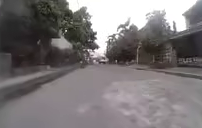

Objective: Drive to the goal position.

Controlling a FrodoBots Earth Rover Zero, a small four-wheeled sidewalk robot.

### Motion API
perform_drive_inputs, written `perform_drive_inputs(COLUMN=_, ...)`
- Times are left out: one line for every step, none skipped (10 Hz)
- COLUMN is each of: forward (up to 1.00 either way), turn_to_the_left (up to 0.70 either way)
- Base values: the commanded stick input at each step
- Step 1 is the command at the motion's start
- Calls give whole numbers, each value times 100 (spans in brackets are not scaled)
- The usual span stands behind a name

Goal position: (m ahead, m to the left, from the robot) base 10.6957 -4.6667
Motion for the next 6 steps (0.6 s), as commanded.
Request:
perform_drive_inputs(forward=100, turn_to_the_left=0)
perform_drive_inputs(forward=100, turn_to_the_left=0)
perform_drive_inputs(forward=100, turn_to_the_left=0)
perform_drive_inputs(forward=100, turn_to_the_left=0)
perform_drive_inputs(forward=100, turn_to_the_left=0)
perform_drive_inputs(forward=100, turn_to_the_left=0)
